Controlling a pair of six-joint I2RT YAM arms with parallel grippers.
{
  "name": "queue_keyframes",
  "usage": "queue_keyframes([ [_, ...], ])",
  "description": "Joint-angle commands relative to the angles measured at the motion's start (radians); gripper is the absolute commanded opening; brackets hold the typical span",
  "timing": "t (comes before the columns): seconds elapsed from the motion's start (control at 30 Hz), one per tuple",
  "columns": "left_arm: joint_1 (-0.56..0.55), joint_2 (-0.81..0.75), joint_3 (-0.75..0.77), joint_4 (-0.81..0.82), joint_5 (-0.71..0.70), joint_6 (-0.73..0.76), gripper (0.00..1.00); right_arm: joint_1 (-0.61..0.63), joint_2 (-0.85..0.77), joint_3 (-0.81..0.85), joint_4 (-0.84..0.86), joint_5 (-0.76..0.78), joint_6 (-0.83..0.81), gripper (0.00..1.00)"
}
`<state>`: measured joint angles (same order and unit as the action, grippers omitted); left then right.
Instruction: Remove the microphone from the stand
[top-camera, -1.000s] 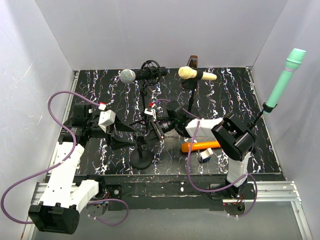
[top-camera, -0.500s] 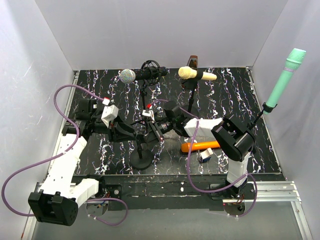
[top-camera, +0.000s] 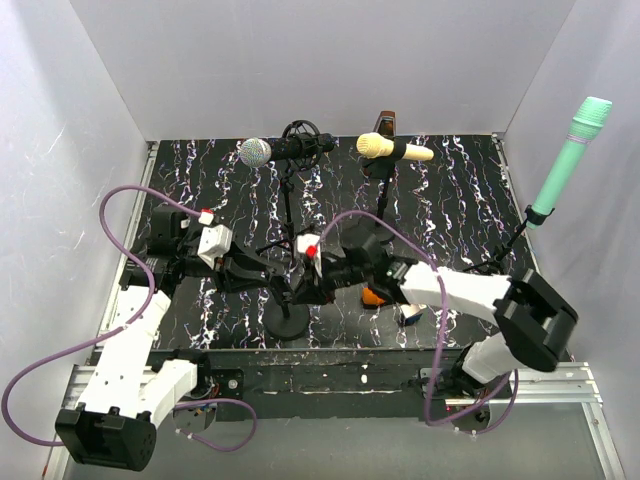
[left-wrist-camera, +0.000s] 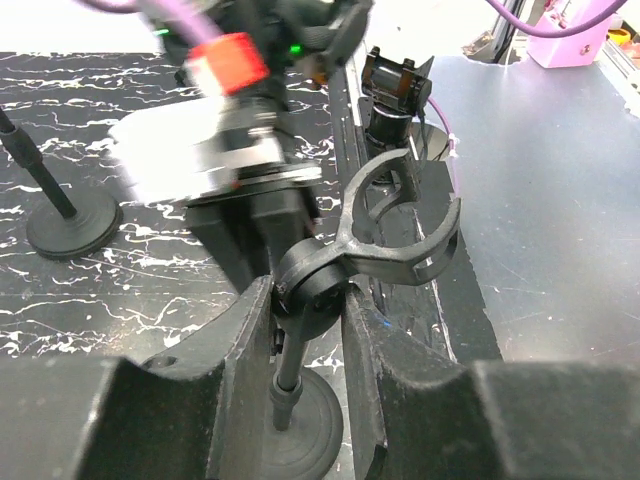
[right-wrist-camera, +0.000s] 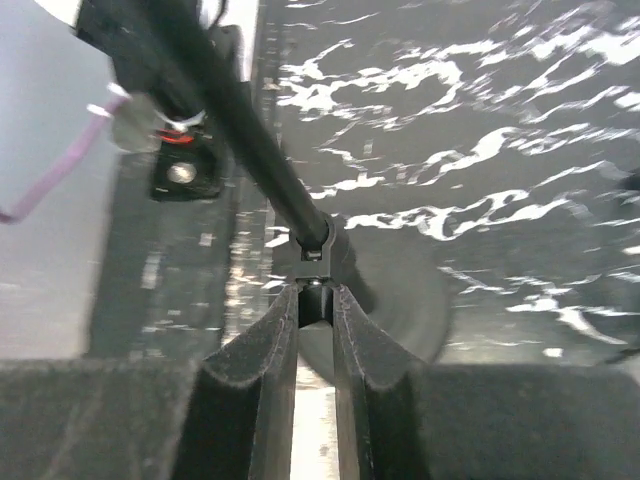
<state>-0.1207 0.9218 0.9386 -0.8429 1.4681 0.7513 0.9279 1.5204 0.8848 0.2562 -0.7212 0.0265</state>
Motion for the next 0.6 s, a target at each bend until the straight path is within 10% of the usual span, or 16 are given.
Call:
queue_keyframes([
  [0.0, 0.029, -0.024, -0.027, -0.009, -0.037, 0.0, 0.0, 0.095, -0.115, -0.148, 0.197, 0.447, -0.466, 0.01],
  [0.13, 0.047, -0.035, -0.034, 0.021, -0.048, -0.026, 0.0, 0.205, -0.073, -0.32, 0.606, 0.701, -0.915, 0.01],
  [0.27, 0.061, -0.043, -0.049, 0.06, -0.048, -0.063, 0.0, 0.316, 0.261, -0.423, 1.355, 0.835, -1.421, 0.01],
  [0.4, 0.062, -0.049, -0.041, 0.065, -0.051, -0.078, 0.0, 0.393, 0.362, -0.395, 1.347, 0.918, -1.578, 0.04],
  [0.57, 0.064, -0.061, -0.027, 0.064, -0.045, -0.093, 0.0, 0.408, 0.27, -0.483, 1.348, 0.902, -1.446, 0.73],
])
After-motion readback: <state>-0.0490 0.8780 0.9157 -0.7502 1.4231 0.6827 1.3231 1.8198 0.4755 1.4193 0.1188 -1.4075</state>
